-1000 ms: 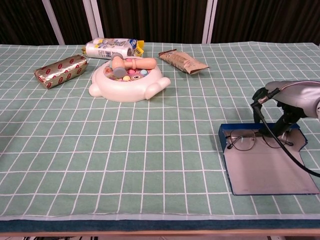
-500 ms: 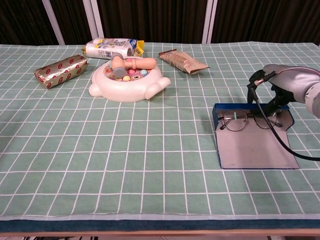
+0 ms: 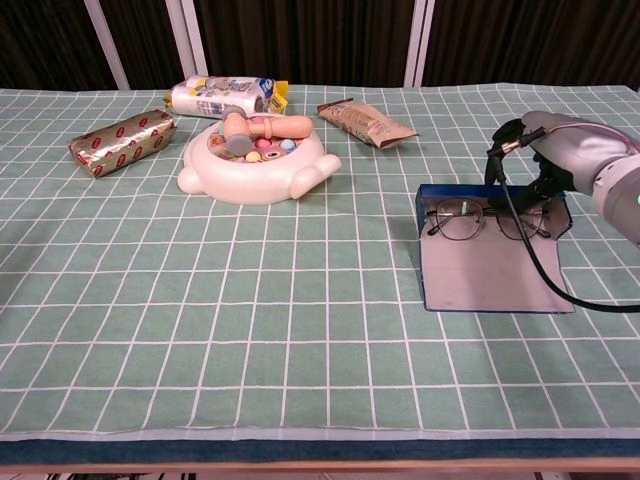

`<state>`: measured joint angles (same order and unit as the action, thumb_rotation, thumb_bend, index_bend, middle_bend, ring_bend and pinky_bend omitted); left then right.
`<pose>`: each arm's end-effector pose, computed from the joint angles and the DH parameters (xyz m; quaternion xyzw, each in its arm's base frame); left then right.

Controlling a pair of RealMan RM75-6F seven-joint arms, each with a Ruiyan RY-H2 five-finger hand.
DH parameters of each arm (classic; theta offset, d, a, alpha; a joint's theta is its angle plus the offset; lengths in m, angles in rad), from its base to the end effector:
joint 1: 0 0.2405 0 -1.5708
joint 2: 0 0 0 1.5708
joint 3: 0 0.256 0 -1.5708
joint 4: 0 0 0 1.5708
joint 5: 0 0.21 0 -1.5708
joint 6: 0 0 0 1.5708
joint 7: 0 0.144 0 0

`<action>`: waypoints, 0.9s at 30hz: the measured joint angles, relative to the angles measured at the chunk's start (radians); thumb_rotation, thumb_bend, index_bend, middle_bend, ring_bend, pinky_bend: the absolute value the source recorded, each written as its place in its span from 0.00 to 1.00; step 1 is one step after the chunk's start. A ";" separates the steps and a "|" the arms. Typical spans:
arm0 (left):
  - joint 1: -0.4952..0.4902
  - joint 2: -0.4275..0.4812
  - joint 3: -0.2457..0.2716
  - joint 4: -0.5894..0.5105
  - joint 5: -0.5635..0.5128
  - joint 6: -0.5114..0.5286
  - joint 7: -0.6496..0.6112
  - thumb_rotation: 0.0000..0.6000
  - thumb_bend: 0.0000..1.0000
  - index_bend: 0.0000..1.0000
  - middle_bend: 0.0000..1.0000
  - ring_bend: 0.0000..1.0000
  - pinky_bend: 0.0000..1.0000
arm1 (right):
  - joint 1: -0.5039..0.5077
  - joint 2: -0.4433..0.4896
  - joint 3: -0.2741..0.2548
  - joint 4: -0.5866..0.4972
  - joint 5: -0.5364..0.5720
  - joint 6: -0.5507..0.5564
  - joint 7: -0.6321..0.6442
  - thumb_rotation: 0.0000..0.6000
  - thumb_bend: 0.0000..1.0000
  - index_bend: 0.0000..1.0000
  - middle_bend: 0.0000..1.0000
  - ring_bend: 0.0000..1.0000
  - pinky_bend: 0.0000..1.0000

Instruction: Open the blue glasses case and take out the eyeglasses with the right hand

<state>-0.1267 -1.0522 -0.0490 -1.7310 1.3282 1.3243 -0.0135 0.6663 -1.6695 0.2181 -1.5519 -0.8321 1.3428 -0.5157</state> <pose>-0.3150 0.1888 0.1556 -0.5677 -0.4806 -0.3454 0.5723 -0.1665 -0.3260 -0.0060 0.5924 -0.4558 0.3786 0.5458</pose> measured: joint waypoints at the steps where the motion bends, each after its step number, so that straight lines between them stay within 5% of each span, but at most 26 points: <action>1: 0.000 0.000 0.000 0.000 0.000 0.000 0.000 1.00 0.06 0.00 0.00 0.00 0.00 | -0.002 -0.004 0.001 0.007 -0.009 0.001 0.009 1.00 0.46 0.58 0.15 0.00 0.20; 23: 0.000 0.000 0.001 -0.001 0.001 -0.001 0.000 1.00 0.06 0.00 0.00 0.00 0.00 | -0.038 -0.045 0.017 0.084 -0.107 -0.023 0.075 1.00 0.45 0.58 0.15 0.00 0.20; 27: 0.000 0.000 0.001 -0.001 0.001 -0.001 0.000 1.00 0.06 0.00 0.00 0.00 0.00 | -0.040 -0.047 0.024 0.086 -0.090 -0.030 0.051 1.00 0.38 0.43 0.09 0.00 0.20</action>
<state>-0.1268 -1.0518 -0.0481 -1.7316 1.3288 1.3236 -0.0137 0.6265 -1.7170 0.2418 -1.4658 -0.9222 1.3126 -0.4646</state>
